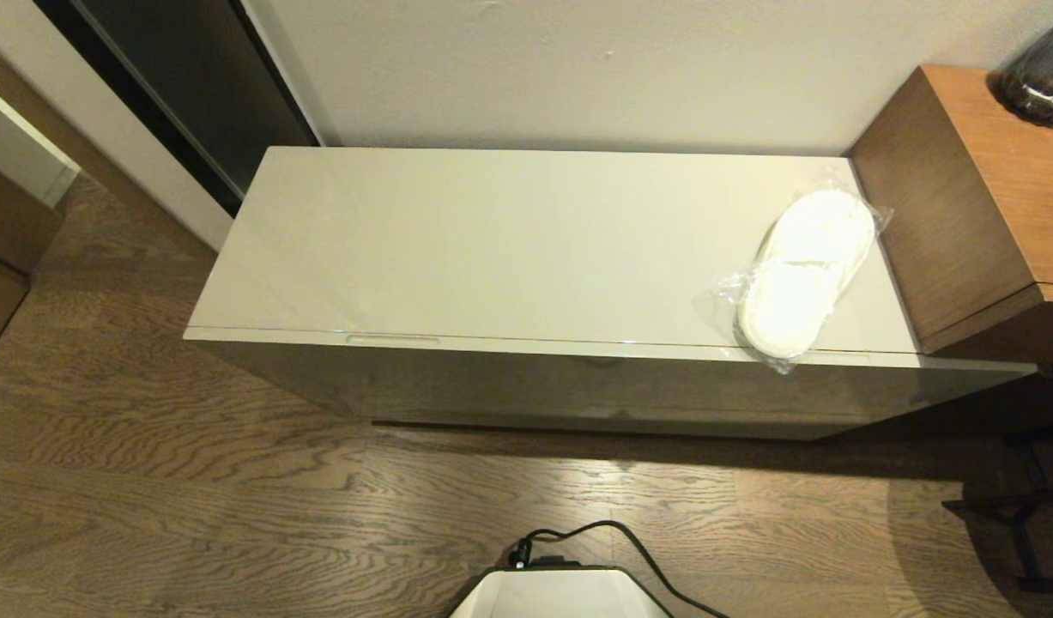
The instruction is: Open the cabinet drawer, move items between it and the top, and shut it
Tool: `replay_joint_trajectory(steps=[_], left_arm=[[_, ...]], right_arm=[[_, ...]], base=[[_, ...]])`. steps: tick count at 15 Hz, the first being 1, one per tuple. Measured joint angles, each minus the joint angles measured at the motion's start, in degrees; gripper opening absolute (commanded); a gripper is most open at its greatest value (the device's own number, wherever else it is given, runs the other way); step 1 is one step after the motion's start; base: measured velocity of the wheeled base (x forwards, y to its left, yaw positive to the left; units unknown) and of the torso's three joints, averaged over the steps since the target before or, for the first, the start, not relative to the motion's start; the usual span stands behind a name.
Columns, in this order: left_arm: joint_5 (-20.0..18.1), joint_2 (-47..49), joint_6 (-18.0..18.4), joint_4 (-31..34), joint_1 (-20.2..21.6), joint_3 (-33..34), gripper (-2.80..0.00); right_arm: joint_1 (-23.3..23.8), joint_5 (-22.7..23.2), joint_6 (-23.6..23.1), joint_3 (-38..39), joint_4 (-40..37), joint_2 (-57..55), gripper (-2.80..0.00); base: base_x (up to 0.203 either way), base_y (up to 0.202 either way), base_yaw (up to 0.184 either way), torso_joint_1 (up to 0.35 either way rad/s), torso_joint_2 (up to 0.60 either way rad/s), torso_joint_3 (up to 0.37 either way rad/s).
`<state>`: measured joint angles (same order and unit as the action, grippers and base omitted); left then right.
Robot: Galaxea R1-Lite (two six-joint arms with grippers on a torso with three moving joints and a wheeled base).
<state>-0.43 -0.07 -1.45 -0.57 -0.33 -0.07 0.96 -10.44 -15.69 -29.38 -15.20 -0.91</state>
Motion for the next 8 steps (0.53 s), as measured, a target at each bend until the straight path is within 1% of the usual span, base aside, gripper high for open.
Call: replay_joint_trajectory(steps=[2, 4, 6, 7, 8], left_arm=[[-0.01, 0.00, -0.01, 0.00, 0.02, 0.00, -2.80], [-0.01, 0.00, 0.00, 0.00, -0.02, 0.00, -2.80], [-0.02, 0.00, 0.00, -0.02, -0.02, 0.00, -2.80], [-0.01, 0.00, 0.00, -0.02, -0.02, 0.00, -2.80], [-0.01, 0.00, -0.02, -0.02, -0.02, 0.00, -2.80]], right_arm=[[-0.09, 0.51, 2.41, 7.56, 7.52, 0.72, -2.80], [-0.09, 1.98, 3.37, 15.20, 16.04, 0.95, -2.80], [-0.09, 6.34, 3.77, 22.85, 25.02, 1.06, -2.80], [-0.09, 9.62, 4.03, 26.06, 29.16, 1.09, -2.80], [-0.09, 12.04, 4.73, 27.68, 31.88, 1.09, -2.80]], base=[[0.000, 0.000, 0.000, 0.000, 0.00, 0.000], [0.000, 0.000, 0.000, 0.000, 0.00, 0.000], [0.000, 0.000, 0.000, 0.000, 0.00, 0.000], [0.000, 0.000, 0.000, 0.000, 0.00, 0.000], [0.000, 0.000, 0.000, 0.000, 0.00, 0.000]])
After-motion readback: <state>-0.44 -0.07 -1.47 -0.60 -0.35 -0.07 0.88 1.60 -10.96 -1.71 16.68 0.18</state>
